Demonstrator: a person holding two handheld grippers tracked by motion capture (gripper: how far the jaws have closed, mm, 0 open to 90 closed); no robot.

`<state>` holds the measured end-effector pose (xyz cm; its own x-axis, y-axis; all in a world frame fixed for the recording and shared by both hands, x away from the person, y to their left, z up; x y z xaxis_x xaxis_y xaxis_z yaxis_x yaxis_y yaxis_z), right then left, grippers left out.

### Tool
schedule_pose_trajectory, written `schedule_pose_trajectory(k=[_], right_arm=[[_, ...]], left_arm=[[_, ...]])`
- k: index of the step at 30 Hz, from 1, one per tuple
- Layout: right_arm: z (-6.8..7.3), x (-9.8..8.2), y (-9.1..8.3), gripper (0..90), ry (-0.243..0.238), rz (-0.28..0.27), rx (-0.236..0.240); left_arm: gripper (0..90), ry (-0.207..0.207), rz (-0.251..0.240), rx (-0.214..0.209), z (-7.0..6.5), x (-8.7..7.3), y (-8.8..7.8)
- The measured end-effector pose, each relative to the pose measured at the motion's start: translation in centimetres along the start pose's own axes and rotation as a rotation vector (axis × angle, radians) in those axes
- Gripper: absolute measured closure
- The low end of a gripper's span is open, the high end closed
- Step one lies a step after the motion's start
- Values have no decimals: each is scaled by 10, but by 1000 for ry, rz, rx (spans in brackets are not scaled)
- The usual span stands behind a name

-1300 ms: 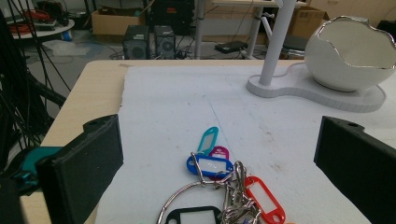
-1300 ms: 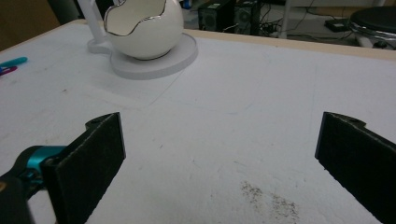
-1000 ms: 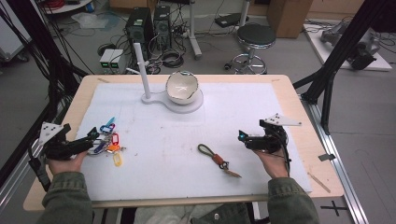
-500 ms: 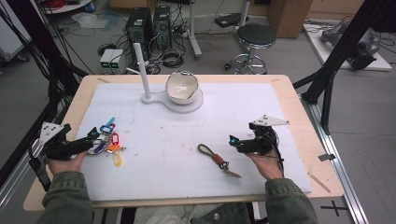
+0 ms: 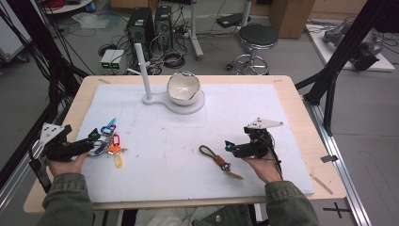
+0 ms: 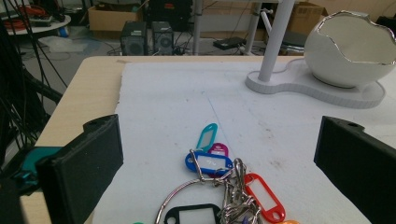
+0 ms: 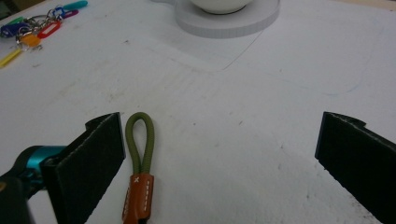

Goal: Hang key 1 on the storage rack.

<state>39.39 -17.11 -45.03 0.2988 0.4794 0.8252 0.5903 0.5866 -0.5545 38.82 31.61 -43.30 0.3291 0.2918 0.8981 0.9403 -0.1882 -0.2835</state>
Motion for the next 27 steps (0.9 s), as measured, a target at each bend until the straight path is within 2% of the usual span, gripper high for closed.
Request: schedule_pose_trajectory(k=[3, 10, 15, 16, 21, 27], right_arm=[[8, -2, 5, 8, 0, 23, 35], [17, -5, 12, 7, -13, 58, 73], [21, -8, 16, 8, -28, 83, 91], [24, -11, 18, 8, -40, 105, 93], [30, -15, 23, 8, -60, 144, 108], [36, -18, 27, 8, -86, 169, 125]], left_arm=[[17, -1, 1, -2, 0, 0, 0], [17, 1, 4, -5, -1, -1, 0], [17, -1, 6, -4, 0, -1, 1], [17, -1, 6, -4, 0, -1, 1], [17, -3, 7, -5, 0, -1, 1], [17, -3, 8, -6, 0, -1, 1]])
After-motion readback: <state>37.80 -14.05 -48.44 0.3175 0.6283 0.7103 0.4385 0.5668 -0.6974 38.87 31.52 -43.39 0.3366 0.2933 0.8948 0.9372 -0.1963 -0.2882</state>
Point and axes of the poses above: each handheld gripper's, and its own axes: y roughly forward along the jaws, x roughly out of its top, z roughly to its left, the point moved 10 cm from there along y, roughly forward along the jaws, and after that the axes turned 15 degrees about -y, right-handed, at the moved point
